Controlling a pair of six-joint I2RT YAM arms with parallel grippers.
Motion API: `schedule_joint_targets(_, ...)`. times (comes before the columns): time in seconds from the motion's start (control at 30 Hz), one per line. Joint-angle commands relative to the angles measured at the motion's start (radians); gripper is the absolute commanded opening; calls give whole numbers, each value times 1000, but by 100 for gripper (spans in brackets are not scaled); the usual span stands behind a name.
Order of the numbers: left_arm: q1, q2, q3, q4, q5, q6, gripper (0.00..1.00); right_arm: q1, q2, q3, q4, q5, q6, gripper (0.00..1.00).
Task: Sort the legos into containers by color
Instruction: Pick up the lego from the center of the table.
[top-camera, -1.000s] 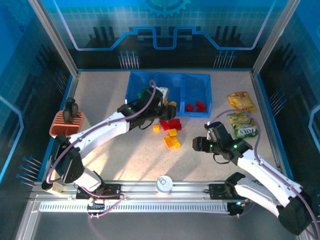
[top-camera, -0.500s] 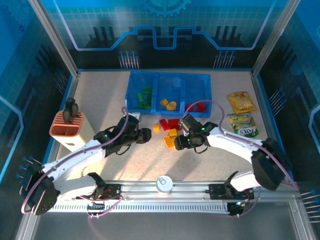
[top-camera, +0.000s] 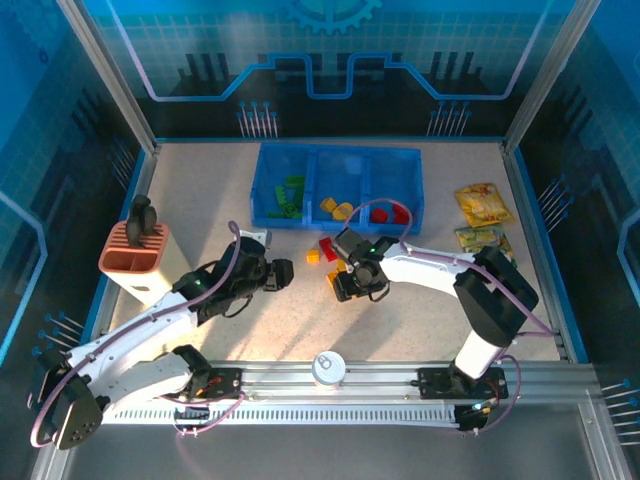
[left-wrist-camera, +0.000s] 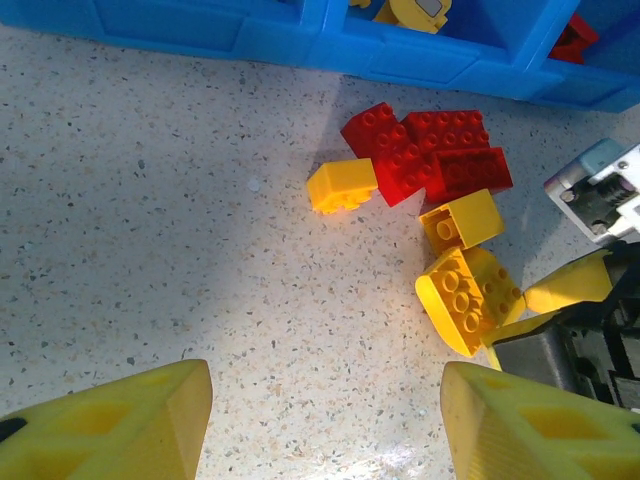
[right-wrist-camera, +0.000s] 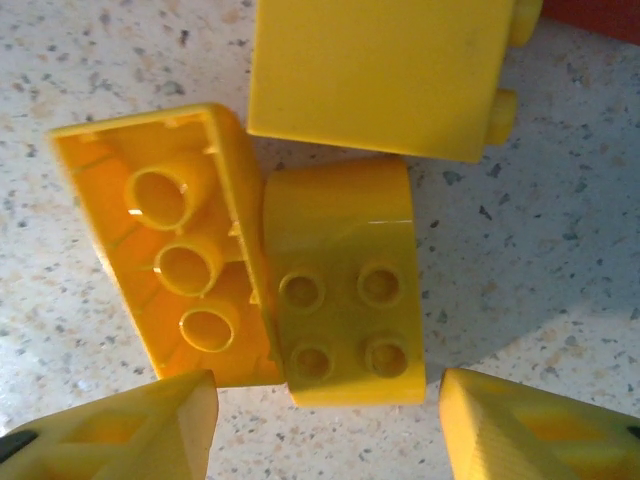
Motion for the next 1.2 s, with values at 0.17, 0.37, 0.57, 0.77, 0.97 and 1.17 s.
schedule_joint_targets(0.17,15,-14,-6,-18,-18,-1,63,10,43,17,-35,50,-7,60)
schedule_joint_targets(0.37,20,-12,-4,-13,-20,4,63,9,60,22,-27,66,-11,58)
schedule_joint_targets(0.57,24,-16,-8,-17,-25,5,62,11,58,27,-27,62,-9,45)
schedule_joint_targets(0.77,26,-28,-18,-19,-34,6,62,27,-5,22,-48,82,5,39)
schedule_joint_targets(0.97,28,-29,-28,-10,-32,5,62,41,-91,39,-94,120,10,36)
schedule_joint_targets(1.17,27,-18,-37,-10,-16,2,62,26,-155,127,-138,161,-35,35)
